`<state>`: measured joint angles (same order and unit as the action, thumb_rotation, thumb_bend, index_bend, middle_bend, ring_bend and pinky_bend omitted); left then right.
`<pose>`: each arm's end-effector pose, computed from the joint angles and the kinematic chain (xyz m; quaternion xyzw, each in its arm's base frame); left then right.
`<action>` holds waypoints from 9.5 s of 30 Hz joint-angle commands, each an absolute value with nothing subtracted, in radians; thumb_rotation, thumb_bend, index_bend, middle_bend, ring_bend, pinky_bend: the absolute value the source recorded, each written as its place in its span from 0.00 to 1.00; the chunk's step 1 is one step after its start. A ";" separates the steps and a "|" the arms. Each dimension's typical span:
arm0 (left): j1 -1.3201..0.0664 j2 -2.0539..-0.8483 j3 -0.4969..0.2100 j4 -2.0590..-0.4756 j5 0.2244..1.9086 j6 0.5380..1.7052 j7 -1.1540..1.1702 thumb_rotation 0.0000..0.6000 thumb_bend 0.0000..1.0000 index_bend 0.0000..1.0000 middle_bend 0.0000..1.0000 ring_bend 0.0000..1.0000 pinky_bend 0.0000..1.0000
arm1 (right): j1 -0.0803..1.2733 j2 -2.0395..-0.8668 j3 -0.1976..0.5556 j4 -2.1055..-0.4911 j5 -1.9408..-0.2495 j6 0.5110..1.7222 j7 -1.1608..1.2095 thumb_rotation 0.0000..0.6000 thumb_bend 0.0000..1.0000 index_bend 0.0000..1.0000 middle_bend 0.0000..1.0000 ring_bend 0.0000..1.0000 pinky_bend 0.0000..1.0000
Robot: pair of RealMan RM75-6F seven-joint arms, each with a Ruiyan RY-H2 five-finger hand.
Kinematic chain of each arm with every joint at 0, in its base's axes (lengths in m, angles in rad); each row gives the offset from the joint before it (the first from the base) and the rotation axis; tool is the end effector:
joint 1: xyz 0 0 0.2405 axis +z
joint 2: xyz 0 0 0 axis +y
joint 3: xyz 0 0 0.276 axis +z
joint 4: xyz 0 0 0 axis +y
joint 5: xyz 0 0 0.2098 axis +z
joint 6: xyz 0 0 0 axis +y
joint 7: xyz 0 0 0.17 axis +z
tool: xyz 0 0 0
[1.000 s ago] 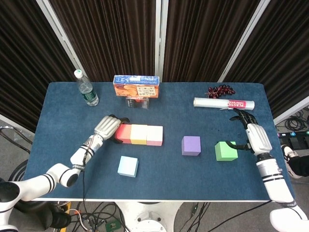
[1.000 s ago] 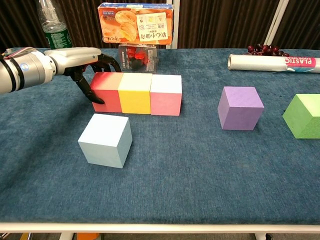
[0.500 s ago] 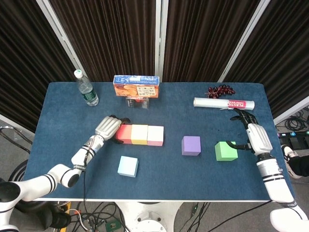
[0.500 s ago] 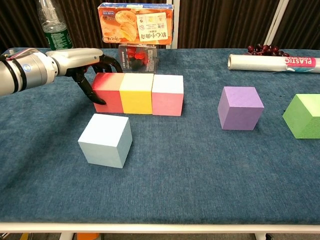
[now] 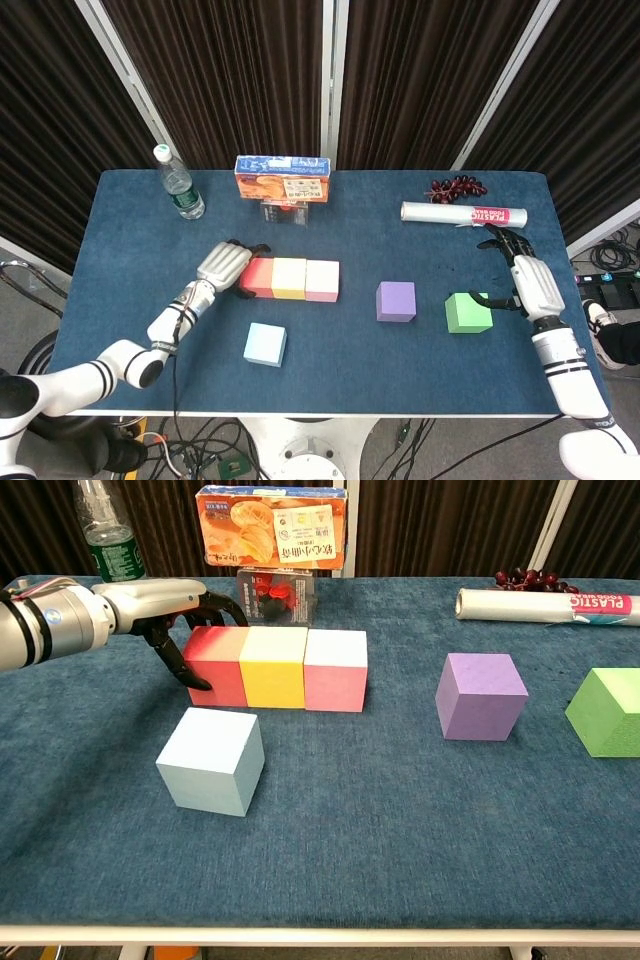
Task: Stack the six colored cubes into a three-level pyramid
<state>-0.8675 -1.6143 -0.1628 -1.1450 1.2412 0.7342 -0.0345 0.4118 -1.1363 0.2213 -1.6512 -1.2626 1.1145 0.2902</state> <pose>-0.1651 0.4320 -0.0482 -0.7633 -0.4075 -0.3480 0.3607 -0.2626 -0.3384 0.1410 0.5507 -0.5156 0.4846 0.4427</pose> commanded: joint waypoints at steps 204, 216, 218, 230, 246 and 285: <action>-0.508 -1.216 -0.103 -1.555 1.385 1.074 -0.224 1.00 0.11 0.17 0.18 0.20 0.20 | 1.005 -1.746 0.301 -1.248 -0.887 0.742 -0.188 1.00 0.10 0.00 0.22 0.00 0.00; -0.503 -1.180 -0.067 -1.566 1.527 1.142 -0.221 1.00 0.11 0.18 0.19 0.20 0.20 | 0.828 -1.416 0.303 -1.619 -0.988 0.928 -0.142 1.00 0.10 0.00 0.18 0.00 0.00; -0.504 -1.172 -0.051 -1.569 1.565 1.150 -0.226 1.00 0.11 0.18 0.19 0.20 0.20 | 0.782 -1.346 0.294 -1.684 -1.010 0.960 -0.122 1.00 0.10 0.00 0.19 0.00 0.00; -0.540 -1.197 0.024 -1.582 1.732 1.149 -0.201 1.00 0.11 0.19 0.20 0.20 0.19 | 0.596 -1.149 0.200 -1.820 -1.133 1.046 0.011 1.00 0.10 0.00 0.22 0.00 0.00; -0.624 -1.291 0.024 -1.637 1.704 0.997 0.004 1.00 0.09 0.18 0.17 0.17 0.19 | 0.535 -1.133 0.186 -1.805 -1.209 1.075 0.106 1.00 0.10 0.00 0.22 0.00 0.00; -0.627 -1.371 -0.110 -1.672 1.490 1.085 -0.058 1.00 0.13 0.32 0.53 0.42 0.23 | 0.468 -1.111 0.193 -1.753 -1.271 1.098 0.235 1.00 0.10 0.00 0.22 0.00 0.00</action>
<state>-0.6355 -1.3923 -0.0826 -1.6456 1.5198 1.0663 -0.0625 0.4687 -1.1117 0.1930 -1.7526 -1.2702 1.0968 0.2348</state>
